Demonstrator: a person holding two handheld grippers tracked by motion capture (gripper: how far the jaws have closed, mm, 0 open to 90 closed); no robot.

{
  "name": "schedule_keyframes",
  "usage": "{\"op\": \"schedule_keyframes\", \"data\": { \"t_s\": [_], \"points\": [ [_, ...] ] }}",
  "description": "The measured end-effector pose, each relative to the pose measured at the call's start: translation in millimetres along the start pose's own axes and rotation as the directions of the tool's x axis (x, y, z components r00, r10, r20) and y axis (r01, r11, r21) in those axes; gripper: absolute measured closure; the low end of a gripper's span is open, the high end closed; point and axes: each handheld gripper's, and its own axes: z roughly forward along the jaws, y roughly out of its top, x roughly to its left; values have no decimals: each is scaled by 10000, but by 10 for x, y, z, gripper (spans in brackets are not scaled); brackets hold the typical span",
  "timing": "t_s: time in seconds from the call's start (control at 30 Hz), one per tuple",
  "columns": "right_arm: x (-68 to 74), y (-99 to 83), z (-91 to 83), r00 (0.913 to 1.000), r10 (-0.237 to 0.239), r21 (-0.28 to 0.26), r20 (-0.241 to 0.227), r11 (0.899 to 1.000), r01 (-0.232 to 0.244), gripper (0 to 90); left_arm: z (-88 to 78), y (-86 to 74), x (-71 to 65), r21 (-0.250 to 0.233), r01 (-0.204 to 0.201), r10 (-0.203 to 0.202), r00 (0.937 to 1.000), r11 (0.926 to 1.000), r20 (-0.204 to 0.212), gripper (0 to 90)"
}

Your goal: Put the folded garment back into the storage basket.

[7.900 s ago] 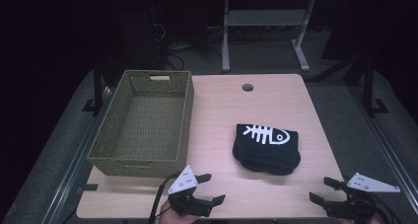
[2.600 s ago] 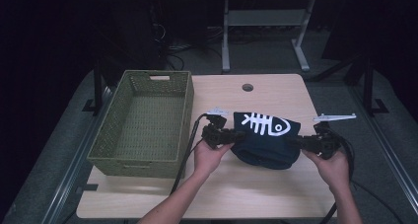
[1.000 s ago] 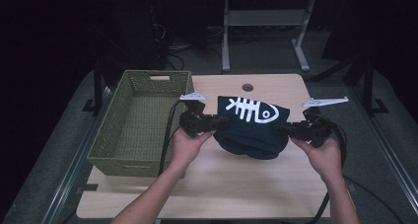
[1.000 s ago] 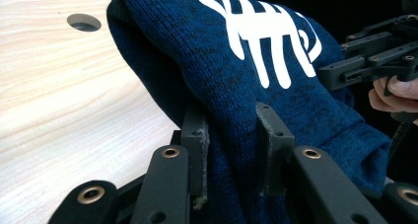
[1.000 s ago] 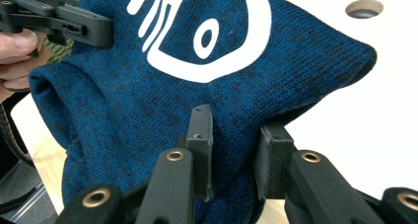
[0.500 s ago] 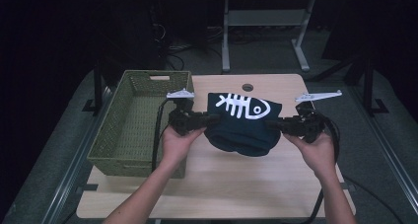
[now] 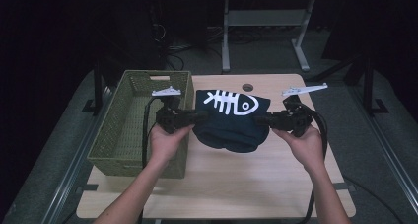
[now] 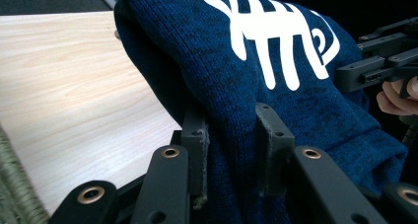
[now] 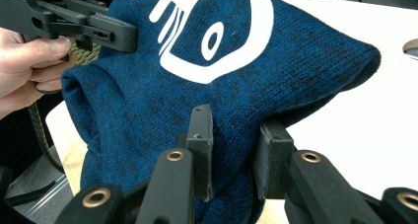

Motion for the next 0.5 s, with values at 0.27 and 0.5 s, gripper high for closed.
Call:
{"op": "schedule_keyframes", "data": {
  "t_s": [0.27, 0.5],
  "points": [
    [74, 99, 125, 9996, -153, -2, -218, 9999, 153, 719, -151, -6, 83, -144, 116, -119, 9997, 9998, -214, 704],
    [137, 171, 233, 9990, -246, 80, -380, 9997, 249, 719, -268, -11, 149, -260, 203, -213, 9991, 9995, -379, 704]
  ]
}}
